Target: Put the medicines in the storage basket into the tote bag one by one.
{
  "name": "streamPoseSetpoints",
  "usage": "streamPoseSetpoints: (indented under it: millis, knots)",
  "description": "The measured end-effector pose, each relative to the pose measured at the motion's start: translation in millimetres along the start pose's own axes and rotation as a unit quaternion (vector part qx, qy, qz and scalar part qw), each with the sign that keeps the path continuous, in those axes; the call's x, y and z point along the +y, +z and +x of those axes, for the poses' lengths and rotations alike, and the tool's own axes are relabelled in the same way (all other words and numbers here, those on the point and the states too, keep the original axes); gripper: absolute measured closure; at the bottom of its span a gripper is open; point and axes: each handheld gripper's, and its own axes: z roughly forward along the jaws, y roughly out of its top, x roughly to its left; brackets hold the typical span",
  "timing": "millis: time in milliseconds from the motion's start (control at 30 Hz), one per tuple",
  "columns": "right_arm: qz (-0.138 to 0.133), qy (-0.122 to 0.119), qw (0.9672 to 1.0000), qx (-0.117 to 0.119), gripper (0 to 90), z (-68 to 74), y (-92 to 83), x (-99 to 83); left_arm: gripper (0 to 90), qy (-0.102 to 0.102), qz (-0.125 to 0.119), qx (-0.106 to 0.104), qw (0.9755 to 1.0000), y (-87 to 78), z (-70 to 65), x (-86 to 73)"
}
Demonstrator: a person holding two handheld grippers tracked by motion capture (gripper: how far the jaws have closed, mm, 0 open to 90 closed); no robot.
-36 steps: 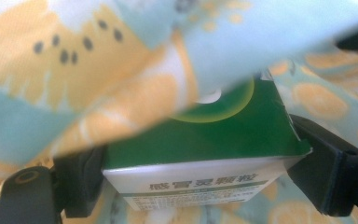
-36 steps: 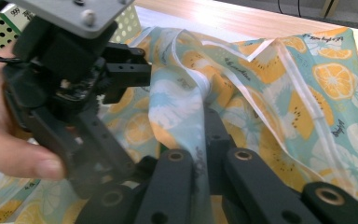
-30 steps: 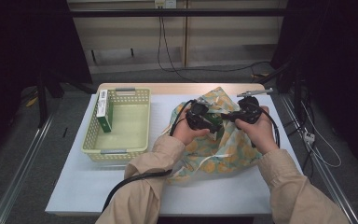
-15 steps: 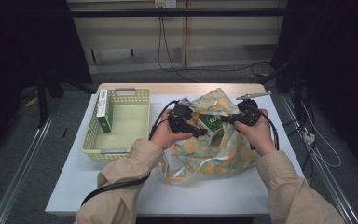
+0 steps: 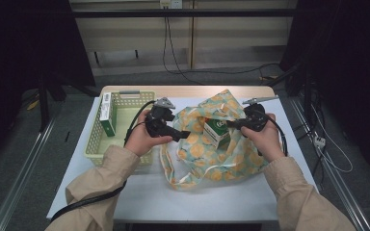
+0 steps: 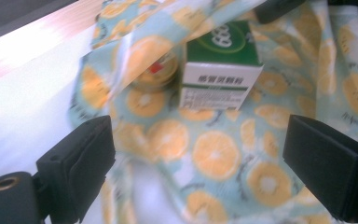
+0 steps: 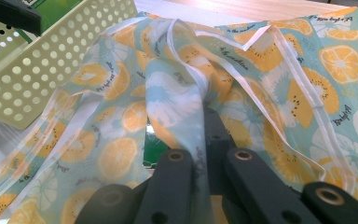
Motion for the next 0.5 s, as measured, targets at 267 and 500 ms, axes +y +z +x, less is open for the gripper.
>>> streamPoseSetpoints:
  millis: [267, 500]
  knots:
    - [0.000, -0.001, 1.0000, 0.001, 90.0, -0.3, -0.1, -0.8, 9.3, -0.011, 0.000, 0.004, 0.9999, -23.9, 19.3, -7.9]
    - [-0.002, 0.001, 1.0000, -0.001, 90.0, -1.7, -1.1, -0.8, 7.9, -0.022, 0.003, 0.020, 0.9995, -41.7, 36.7, -15.1]
